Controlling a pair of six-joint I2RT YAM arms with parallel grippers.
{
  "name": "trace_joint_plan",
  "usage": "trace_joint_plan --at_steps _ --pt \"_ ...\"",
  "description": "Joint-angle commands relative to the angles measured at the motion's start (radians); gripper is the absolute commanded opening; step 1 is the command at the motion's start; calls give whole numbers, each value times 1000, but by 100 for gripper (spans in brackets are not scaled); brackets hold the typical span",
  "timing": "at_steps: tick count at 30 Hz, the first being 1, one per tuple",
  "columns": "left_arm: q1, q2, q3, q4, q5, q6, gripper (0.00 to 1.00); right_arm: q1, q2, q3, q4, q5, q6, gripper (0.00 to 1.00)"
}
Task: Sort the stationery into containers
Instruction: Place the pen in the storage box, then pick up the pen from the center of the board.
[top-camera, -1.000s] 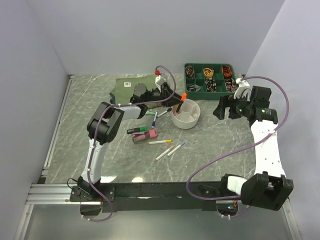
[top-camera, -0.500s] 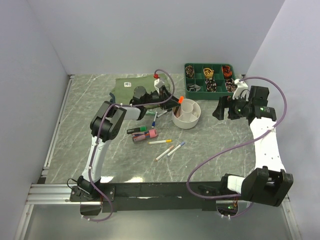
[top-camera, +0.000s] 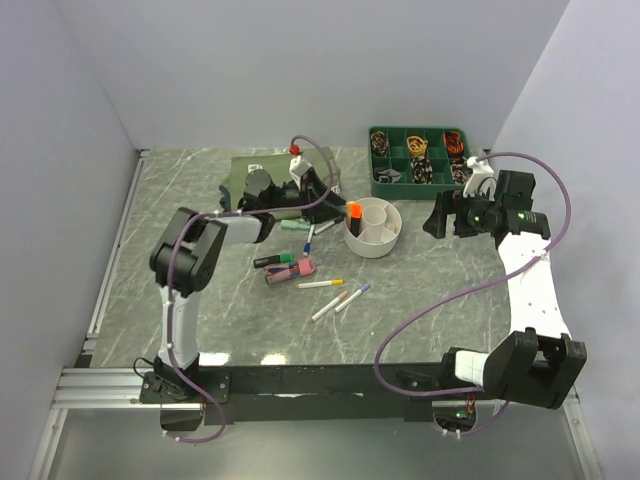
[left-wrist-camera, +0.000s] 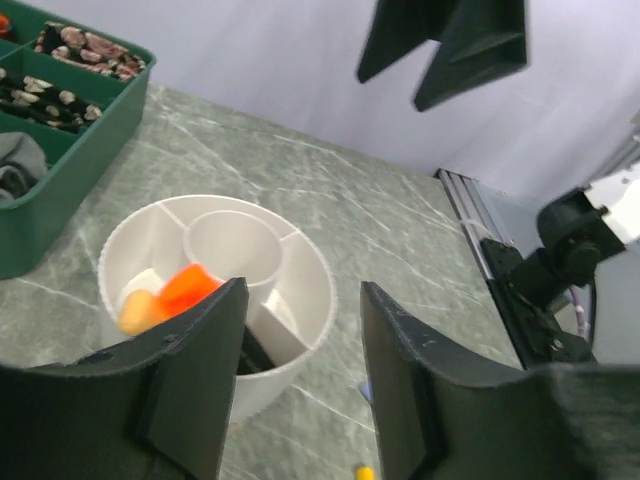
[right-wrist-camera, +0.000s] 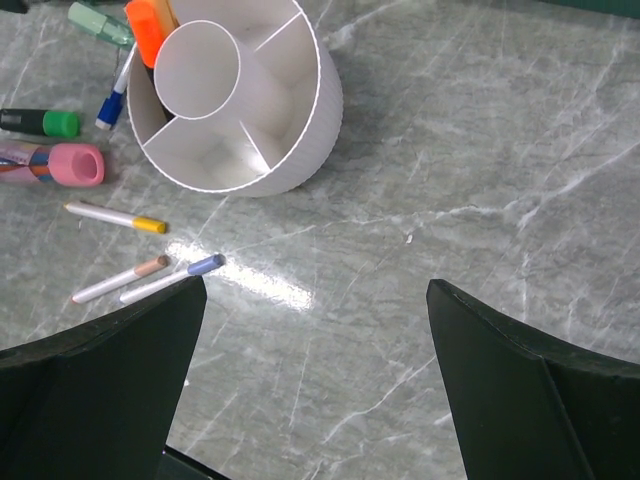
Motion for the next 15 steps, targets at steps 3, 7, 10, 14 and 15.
trace_joint_plan --at_steps 3,7,10,14,15 --pt "4 -358 -86 -746 -16 568 62 10 -75 -43 47 -33 17 100" --pt "-19 -422 -72 -1373 -266 1083 64 18 -100 -64 72 -39 22 100" --pt "3 -394 -17 -1577 -429 1168 64 18 -107 -67 78 -40 17 100" --pt "52 -327 55 -1714 -551 1213 66 18 -119 -73 95 -56 25 100" --pt "59 -320 60 -1717 -571 1216 66 18 -124 -80 98 -59 34 100"
